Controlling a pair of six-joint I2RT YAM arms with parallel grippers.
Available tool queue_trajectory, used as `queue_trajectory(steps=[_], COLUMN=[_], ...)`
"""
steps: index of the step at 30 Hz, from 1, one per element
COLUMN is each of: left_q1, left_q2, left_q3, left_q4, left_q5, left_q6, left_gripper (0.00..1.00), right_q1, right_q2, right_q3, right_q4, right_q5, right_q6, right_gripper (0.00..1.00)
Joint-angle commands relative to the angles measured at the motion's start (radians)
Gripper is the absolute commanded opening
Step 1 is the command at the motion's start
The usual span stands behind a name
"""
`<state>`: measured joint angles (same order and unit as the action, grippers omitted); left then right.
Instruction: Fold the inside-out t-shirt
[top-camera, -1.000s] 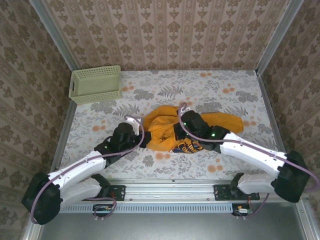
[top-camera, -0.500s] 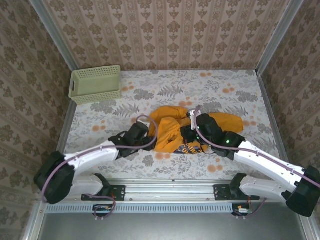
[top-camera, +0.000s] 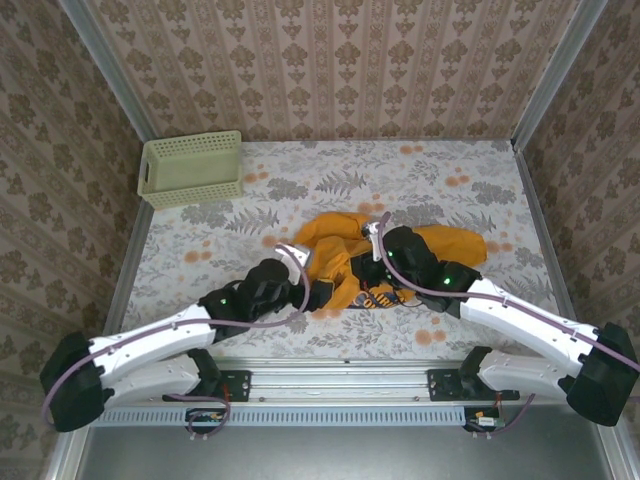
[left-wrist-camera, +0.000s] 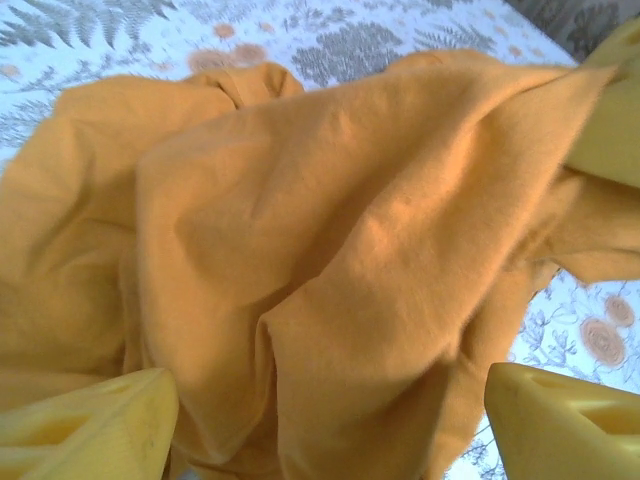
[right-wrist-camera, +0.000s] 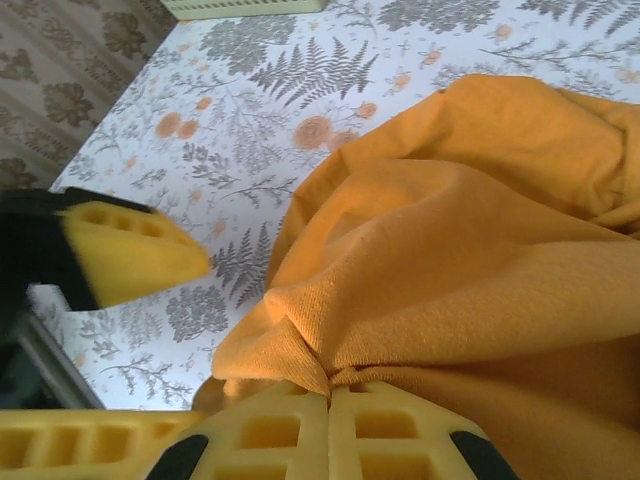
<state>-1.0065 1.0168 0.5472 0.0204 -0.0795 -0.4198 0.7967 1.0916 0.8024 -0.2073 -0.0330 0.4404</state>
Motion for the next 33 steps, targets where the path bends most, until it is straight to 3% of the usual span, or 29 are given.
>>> queue_trajectory(steps=[1,7,9,11,13,15,24,26,33], left_q1=[0.073,0.171,0.172,0.171,0.171,0.168,0.163,0.163,0.16], left_q2=[0.098,0.183,0.208,0.235,0.254,0.261,0.248,0.248,0.241], left_q3=[0.028,0.029,0.042,0.046,0.046,0.042,0.031,0.032,0.039], left_q4=[0.088,0.132,0.138,0.164,0.183,0.202,0.22,0.214,0.214], left_q5=[0.214,0.263,0.284,0.312,0.321,0.321,0.319,0.316,0.334], left_q6=[0.036,-0.008,-0.014,-0.031,-0.055,-0.074,-0.106,-0.104,-0.114], left_gripper=[0.74,0.37,0.26,0.15,0.08,0.04,0.0,0.0,0.0], right_q1=[0.009,0.006,0.004,0.006,0.008,0.035,0.364,0.387,0.352], right_q2=[-0.012,-0.003,-0.008,-0.013,-0.016,-0.025,-0.016,0.009,0.211], right_q3=[-0.029,-0.067,-0.085,-0.095,-0.097,-0.098,-0.02,0.001,0.12], right_q4=[0.067,0.057,0.052,0.02,-0.03,-0.061,-0.205,-0.224,-0.259], right_q5=[-0.084,0.009,0.062,0.155,0.231,0.262,0.587,0.635,0.616], right_q6=[-0.024,-0.015,0.008,0.064,0.111,0.109,0.115,0.116,0.129], right_gripper=[0.0,0.04,0.2,0.45,0.53,0.54,0.66,0.69,0.7])
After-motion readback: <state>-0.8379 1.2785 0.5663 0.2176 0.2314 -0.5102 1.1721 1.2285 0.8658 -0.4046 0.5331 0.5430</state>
